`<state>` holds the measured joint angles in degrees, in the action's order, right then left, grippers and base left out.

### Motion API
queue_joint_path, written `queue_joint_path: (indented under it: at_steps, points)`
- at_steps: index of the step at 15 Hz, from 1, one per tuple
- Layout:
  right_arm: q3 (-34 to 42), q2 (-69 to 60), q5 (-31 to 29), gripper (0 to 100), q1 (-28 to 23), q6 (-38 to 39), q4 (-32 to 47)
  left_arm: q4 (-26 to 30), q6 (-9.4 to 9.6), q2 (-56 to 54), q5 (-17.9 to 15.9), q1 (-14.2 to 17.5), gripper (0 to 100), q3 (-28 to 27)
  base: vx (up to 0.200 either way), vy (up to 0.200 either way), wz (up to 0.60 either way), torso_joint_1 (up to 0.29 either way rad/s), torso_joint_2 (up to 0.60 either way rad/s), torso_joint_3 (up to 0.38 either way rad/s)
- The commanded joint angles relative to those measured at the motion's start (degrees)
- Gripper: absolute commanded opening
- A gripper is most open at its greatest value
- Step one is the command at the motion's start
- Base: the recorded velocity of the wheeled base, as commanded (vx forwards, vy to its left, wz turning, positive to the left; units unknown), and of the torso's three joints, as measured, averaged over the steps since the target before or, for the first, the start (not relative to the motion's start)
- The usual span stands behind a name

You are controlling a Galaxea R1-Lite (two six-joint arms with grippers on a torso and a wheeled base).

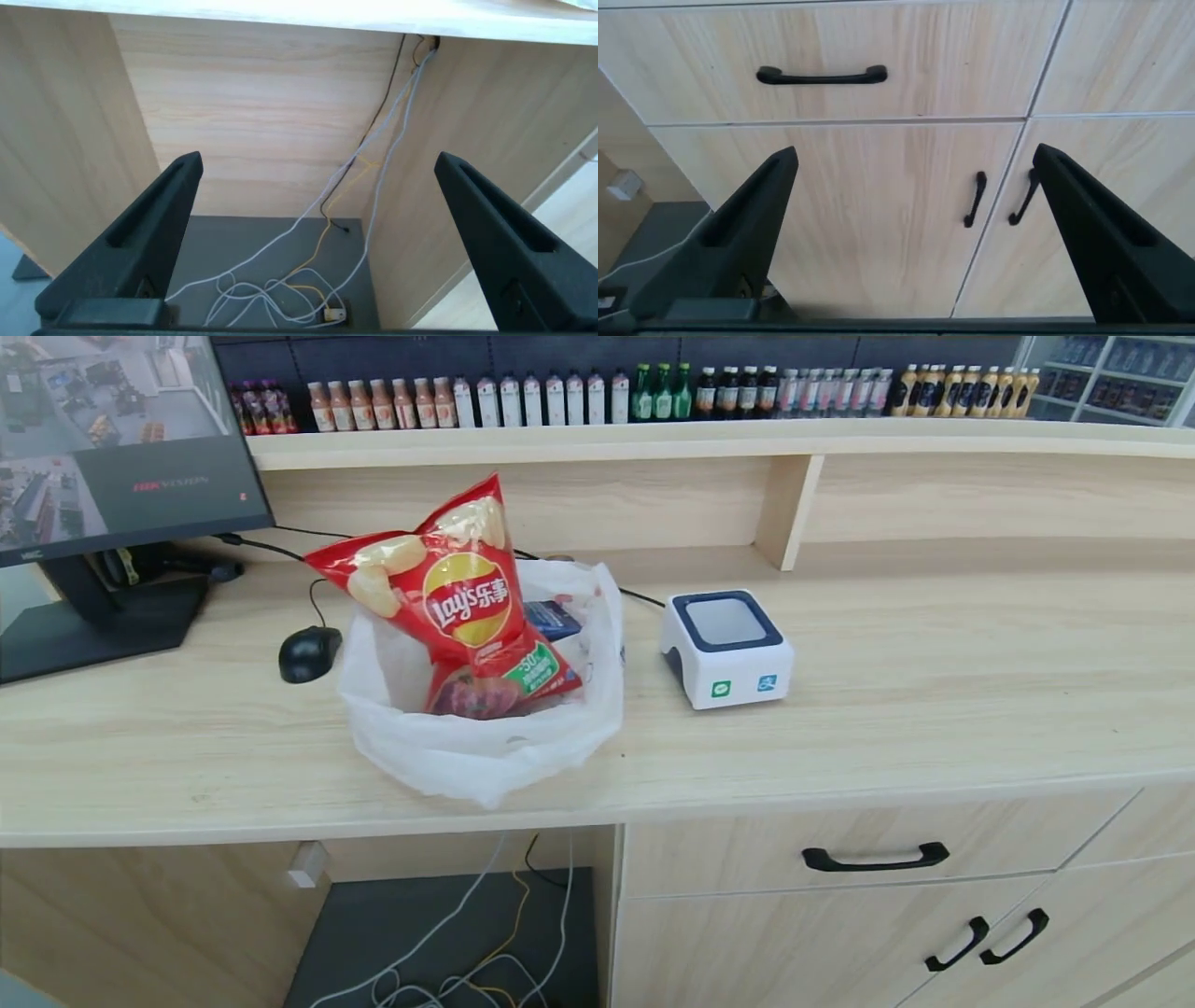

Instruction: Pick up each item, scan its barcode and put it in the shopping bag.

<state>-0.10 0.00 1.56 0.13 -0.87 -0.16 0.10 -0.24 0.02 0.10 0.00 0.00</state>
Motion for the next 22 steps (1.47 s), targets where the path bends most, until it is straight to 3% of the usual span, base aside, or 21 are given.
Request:
queue_joint_path:
  at_steps: [1, 3, 22]
  points:
    - [0.01, 0.09, 0.02, 100, -0.05, -0.01, -0.02, -0.01, -0.02, -0.02, -0.01, 0.00, 100, 0.00, 0.000, -0.200, 0.00, -0.002, 0.00, 0.002]
    - [0.01, 0.09, 0.02, 100, -0.05, 0.25, -0.02, -0.01, -0.11, -0.02, -0.01, 0.00, 100, 0.00, 0.000, -0.200, 0.00, -0.002, 0.00, 0.002]
    - [0.01, 0.09, 0.02, 100, 0.04, 0.43, -0.02, -0.10, 0.16, -0.02, -0.01, 0.00, 100, 0.00, 0.000, 0.000, 0.00, 0.000, 0.00, 0.000]
